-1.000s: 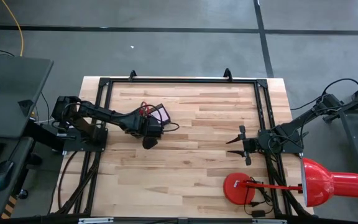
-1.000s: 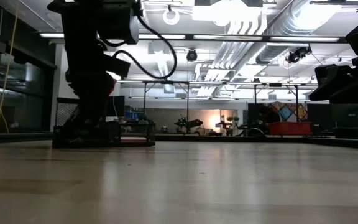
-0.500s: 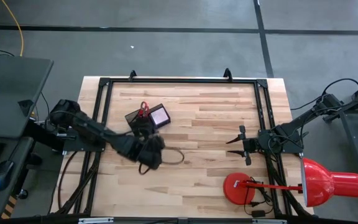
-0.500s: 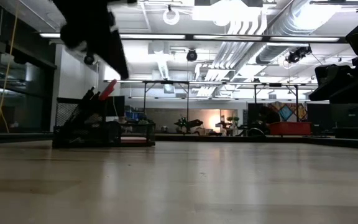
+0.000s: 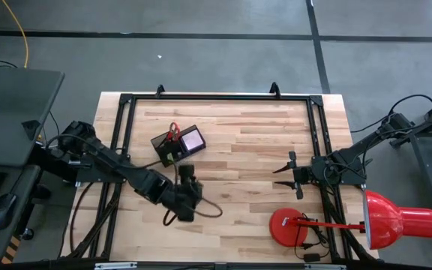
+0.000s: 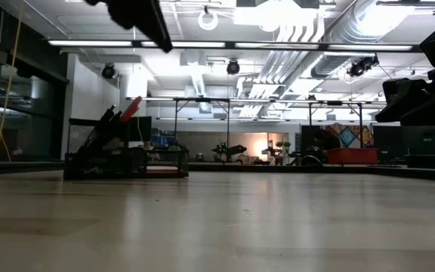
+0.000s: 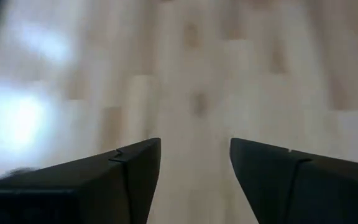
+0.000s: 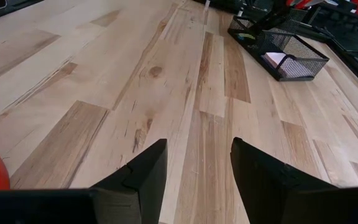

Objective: Pick and place office supplies into organizer
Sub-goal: Return to Home Position

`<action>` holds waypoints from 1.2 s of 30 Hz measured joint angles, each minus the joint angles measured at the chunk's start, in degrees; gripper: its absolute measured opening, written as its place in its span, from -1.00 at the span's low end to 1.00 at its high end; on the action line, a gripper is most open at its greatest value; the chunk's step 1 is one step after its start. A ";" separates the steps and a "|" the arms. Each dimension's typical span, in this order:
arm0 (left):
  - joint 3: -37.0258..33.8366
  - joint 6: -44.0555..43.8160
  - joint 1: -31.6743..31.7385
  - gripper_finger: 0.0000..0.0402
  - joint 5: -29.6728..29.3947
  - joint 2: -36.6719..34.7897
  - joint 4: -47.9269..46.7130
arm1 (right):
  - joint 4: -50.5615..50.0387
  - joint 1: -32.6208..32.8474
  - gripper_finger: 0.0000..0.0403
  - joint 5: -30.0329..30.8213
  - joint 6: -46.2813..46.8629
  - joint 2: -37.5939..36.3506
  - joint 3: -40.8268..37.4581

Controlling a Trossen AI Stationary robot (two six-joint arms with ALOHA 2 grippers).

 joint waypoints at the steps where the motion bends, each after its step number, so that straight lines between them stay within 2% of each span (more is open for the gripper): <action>1: -1.48 0.36 -0.37 -0.08 1.82 0.01 2.94 | 0.01 -0.01 -0.16 0.00 0.00 -0.02 0.00; 4: -8.63 7.70 -0.98 -0.09 6.74 0.02 21.70 | -0.01 0.00 -0.16 0.00 0.00 -0.01 -0.01; 7: -15.37 15.09 0.41 -0.08 19.91 0.07 39.73 | 0.14 -0.01 -0.16 0.83 -5.88 -0.02 0.00; 9: -18.21 17.97 1.58 -0.07 26.62 0.07 44.52 | 0.14 -0.01 -0.16 2.32 -12.28 -0.01 0.00; 13: -23.35 18.83 3.85 -0.05 28.83 0.09 50.90 | 0.17 -0.05 -0.16 3.03 -23.14 -0.01 0.00; 15: -26.86 21.30 4.30 -0.05 32.06 0.09 57.76 | 0.70 -0.07 -0.16 0.09 -20.35 0.00 0.00; 18: -32.25 22.58 5.04 -0.05 38.65 0.03 68.14 | 5.79 -0.14 -0.16 -8.24 -8.80 0.02 0.00; 20: -35.78 23.32 5.03 -0.05 38.82 -0.10 70.91 | 12.06 -0.27 -0.16 -11.16 -4.01 0.01 0.11; 23: -40.36 23.53 5.14 -0.05 35.92 -0.54 73.66 | 15.14 -0.25 -0.16 -11.14 1.26 -0.13 1.83; 27: -44.69 22.30 5.36 -0.05 36.52 -0.70 80.91 | 9.01 -0.27 -0.16 -5.86 5.00 -1.15 5.60; 32: -49.09 21.68 5.92 -0.05 34.64 -3.52 80.81 | 4.00 -0.27 -0.16 -6.03 3.99 -6.35 9.53; 36: -51.25 22.16 5.80 -0.05 34.13 -8.23 81.05 | -4.21 -0.40 -0.16 -4.77 3.69 -12.54 10.96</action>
